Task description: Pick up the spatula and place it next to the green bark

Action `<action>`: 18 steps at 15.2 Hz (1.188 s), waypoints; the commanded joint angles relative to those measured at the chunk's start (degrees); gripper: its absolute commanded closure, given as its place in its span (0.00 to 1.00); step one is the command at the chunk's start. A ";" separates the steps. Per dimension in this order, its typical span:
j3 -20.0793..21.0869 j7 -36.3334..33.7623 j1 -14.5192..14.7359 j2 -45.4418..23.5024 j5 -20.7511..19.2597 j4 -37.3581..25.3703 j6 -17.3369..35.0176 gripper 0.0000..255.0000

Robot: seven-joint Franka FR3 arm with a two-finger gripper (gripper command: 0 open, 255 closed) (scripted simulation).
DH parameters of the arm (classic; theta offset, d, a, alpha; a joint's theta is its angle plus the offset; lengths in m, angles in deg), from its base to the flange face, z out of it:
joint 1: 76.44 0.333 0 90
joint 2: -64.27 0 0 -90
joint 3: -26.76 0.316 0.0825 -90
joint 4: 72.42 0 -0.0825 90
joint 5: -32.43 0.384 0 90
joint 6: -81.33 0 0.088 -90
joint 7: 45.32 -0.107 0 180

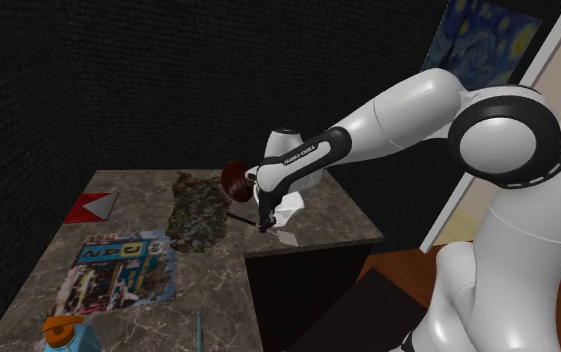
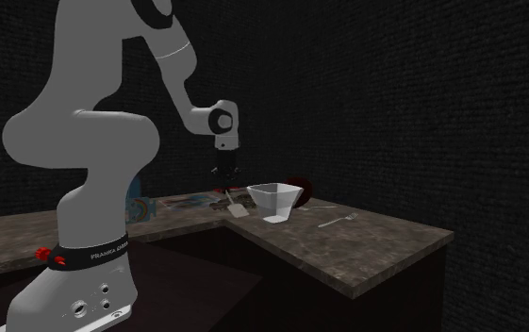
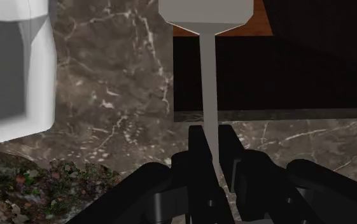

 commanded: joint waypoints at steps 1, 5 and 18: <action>1.25 -2.73 1.58 -1.09 0.37 -1.21 -0.05 1.00; 3.48 -7.26 4.14 -4.19 1.33 -5.45 -1.16 1.00; 7.84 -12.54 6.80 -13.72 4.96 -14.05 -0.51 1.00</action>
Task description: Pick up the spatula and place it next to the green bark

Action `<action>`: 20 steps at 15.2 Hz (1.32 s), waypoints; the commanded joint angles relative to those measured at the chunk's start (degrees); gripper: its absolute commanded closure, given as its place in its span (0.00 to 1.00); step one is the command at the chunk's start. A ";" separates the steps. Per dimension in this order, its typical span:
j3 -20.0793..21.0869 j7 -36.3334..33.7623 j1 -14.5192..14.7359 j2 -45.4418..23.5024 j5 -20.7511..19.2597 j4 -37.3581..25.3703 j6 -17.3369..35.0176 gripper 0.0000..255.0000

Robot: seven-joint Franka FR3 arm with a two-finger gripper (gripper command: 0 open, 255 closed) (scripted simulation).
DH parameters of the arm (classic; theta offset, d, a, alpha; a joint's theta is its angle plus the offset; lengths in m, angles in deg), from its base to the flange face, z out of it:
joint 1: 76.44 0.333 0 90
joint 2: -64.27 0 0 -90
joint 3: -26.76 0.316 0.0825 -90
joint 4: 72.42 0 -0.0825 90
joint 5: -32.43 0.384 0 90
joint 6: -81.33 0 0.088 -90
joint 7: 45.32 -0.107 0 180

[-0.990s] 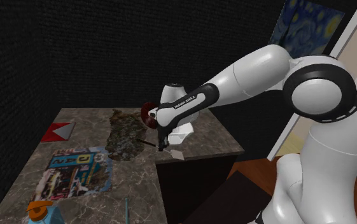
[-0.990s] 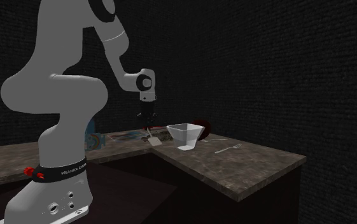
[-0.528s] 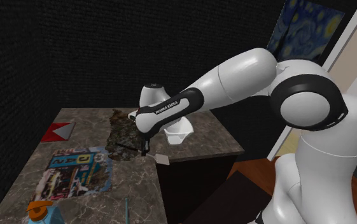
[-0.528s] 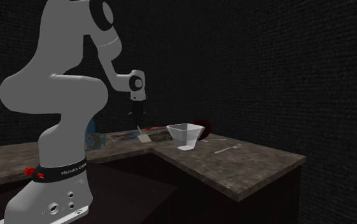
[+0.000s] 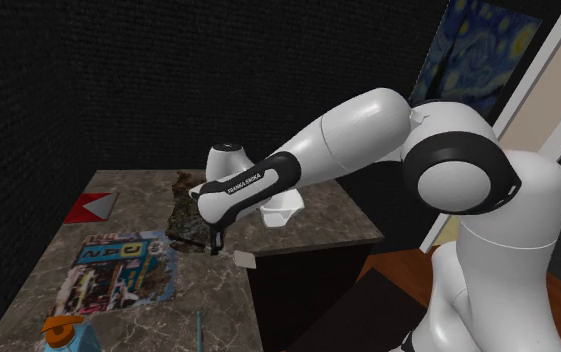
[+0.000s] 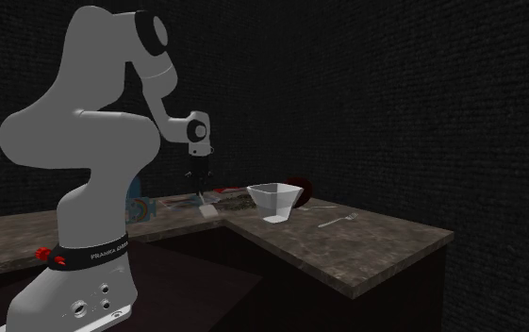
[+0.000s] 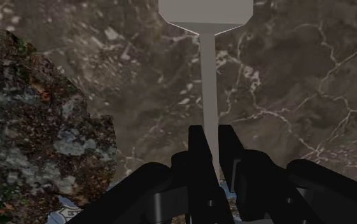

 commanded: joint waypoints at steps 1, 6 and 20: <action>0.46 0.42 -0.26 -1.19 0.75 -0.07 1.05 1.00; 1.69 1.80 -1.15 -4.06 2.67 0.02 3.81 1.00; 3.81 3.84 -2.70 -8.64 5.45 -0.46 7.72 1.00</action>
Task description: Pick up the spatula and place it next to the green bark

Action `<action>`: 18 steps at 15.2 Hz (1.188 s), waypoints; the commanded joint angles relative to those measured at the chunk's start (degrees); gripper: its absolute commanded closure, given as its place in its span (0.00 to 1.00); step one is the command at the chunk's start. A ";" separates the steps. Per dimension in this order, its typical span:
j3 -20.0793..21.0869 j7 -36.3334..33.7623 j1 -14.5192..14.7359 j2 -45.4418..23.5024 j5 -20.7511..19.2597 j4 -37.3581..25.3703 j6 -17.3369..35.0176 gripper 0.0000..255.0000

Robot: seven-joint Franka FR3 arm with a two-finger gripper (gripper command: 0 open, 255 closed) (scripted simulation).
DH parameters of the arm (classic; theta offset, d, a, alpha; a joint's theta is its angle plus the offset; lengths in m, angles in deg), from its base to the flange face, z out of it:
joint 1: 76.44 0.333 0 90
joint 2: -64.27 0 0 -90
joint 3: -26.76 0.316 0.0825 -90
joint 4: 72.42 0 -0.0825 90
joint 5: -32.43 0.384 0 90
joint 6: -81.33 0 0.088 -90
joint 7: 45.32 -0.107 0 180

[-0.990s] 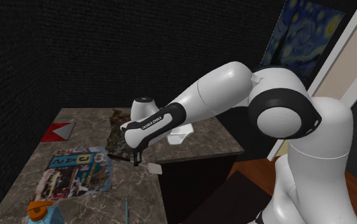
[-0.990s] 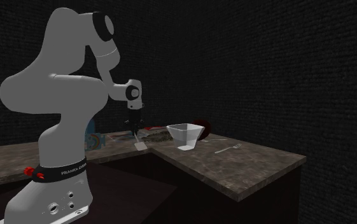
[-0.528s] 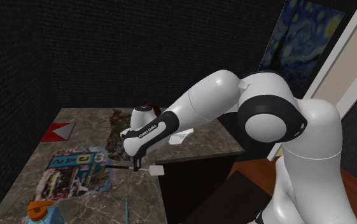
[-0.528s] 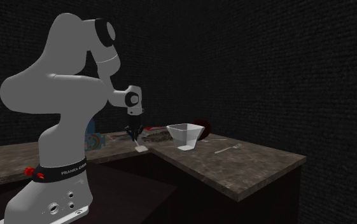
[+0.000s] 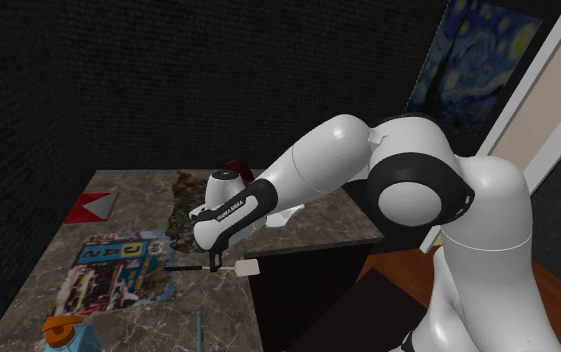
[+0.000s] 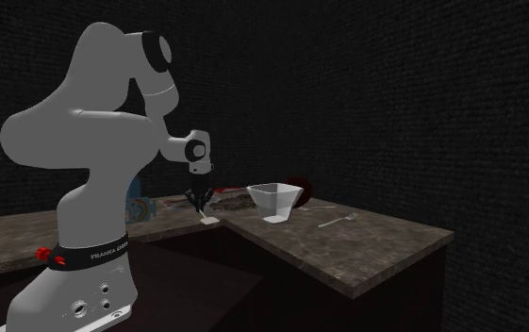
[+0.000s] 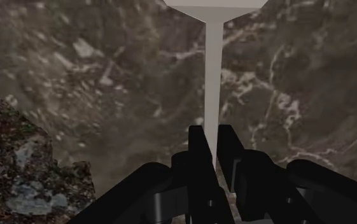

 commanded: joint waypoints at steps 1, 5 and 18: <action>0.00 0.00 0.00 0.00 0.00 0.00 0.00 1.00; 0.00 0.00 0.00 0.00 0.00 0.00 0.00 0.00; -2.74 -2.32 1.89 6.04 -3.51 1.05 -4.74 0.00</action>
